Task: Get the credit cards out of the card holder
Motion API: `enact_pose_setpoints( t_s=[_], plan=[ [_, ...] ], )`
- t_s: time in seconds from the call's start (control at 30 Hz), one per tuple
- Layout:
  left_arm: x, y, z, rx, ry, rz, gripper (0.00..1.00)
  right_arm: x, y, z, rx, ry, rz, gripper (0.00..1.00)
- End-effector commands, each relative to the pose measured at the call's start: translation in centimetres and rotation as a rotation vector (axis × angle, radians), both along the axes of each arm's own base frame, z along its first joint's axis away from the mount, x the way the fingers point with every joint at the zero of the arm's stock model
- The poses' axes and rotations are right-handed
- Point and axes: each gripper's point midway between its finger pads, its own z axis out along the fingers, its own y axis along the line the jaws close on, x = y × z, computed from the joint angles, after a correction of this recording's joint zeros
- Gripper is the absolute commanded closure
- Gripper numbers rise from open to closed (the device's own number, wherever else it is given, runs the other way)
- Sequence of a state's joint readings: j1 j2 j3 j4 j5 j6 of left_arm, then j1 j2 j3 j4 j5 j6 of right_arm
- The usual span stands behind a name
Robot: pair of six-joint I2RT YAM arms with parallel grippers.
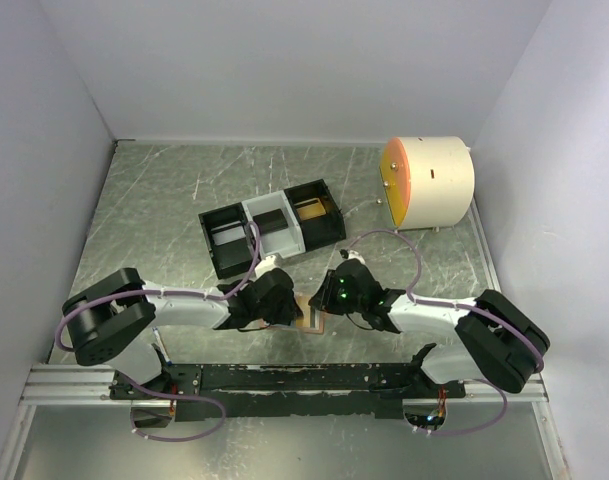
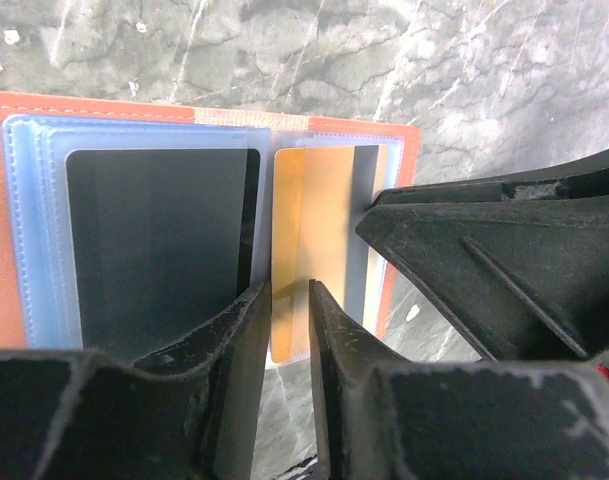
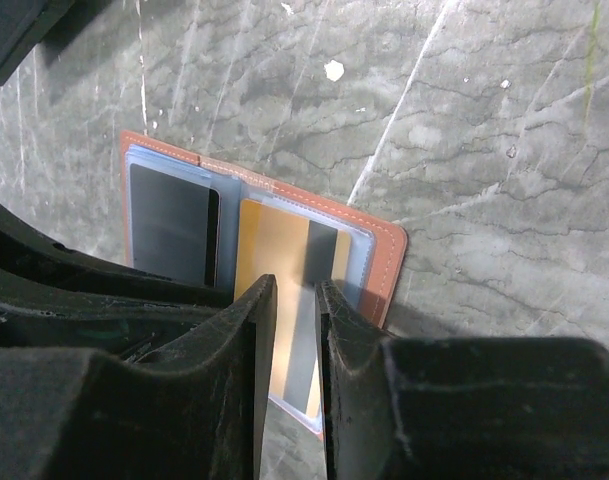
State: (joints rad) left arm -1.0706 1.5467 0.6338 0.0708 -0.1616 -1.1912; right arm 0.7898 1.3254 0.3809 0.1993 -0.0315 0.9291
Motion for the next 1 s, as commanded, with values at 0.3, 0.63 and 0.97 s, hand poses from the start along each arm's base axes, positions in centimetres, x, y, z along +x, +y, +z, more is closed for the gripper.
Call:
enact_pose_setpoints(
  t_s=[0.3, 0.63, 0.97],
  plan=[
    [-0.2, 1.2, 0.4, -0.047, -0.016, 0.053, 0.75, -4.4, -3.2, -4.9, -0.112, 0.181, 0.007, 0.77],
    [-0.6, -0.7, 1.3, -0.135, -0.032, -0.025, 0.77, -4.2, -2.8, -4.7, -0.097, 0.180, 0.020, 0.76],
    [-0.5, 2.1, -0.9, 0.066, 0.020, 0.047, 0.66, -3.8, -3.3, -4.2, -0.122, 0.155, 0.012, 0.75]
  ],
)
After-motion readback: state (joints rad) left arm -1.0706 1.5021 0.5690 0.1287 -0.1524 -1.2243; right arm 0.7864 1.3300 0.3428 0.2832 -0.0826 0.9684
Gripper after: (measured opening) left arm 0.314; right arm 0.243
